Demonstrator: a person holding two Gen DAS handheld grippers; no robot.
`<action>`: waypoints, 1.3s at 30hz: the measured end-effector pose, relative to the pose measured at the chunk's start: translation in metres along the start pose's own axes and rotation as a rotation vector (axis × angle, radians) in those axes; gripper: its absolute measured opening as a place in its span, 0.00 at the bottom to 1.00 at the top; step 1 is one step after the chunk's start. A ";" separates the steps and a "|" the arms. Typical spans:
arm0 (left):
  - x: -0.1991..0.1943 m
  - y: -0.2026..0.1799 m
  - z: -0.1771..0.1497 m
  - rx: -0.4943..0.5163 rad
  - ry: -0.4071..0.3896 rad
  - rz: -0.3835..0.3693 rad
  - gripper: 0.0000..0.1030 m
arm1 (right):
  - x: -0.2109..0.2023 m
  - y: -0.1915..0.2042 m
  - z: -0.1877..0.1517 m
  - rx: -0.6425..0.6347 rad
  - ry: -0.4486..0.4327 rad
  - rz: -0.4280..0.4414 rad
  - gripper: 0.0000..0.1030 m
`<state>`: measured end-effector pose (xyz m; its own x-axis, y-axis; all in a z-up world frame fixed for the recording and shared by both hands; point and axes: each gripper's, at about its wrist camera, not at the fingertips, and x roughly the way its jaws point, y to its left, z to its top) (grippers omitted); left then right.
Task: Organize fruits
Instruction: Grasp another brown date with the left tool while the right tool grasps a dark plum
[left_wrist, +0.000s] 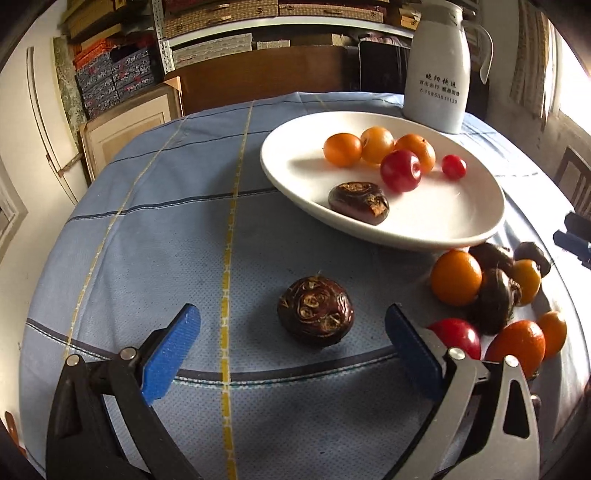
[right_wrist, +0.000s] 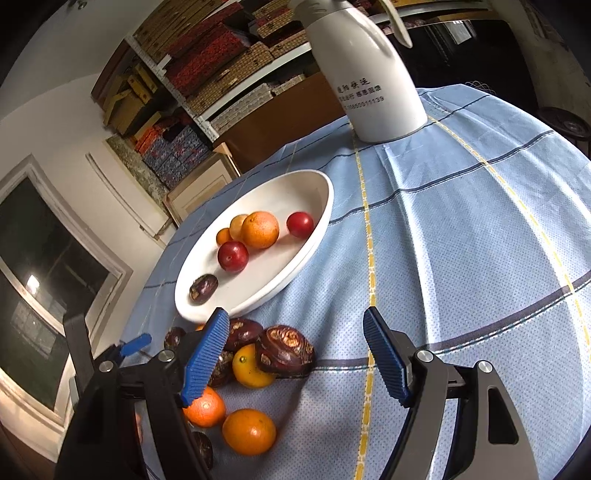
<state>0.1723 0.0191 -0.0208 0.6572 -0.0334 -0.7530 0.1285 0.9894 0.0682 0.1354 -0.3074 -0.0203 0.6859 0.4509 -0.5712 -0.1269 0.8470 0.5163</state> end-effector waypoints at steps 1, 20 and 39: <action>0.003 0.003 0.002 -0.014 0.010 -0.012 0.95 | 0.001 0.001 -0.001 -0.007 0.006 -0.001 0.74; 0.011 0.001 0.003 -0.007 0.045 -0.081 0.46 | 0.024 0.018 -0.014 -0.079 0.121 0.032 0.57; 0.012 0.001 0.003 -0.005 0.046 -0.084 0.47 | 0.010 -0.022 0.009 0.014 0.003 -0.146 0.47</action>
<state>0.1820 0.0191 -0.0277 0.6093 -0.1098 -0.7853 0.1778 0.9841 0.0003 0.1515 -0.3237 -0.0319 0.6940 0.3240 -0.6430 -0.0157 0.8996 0.4364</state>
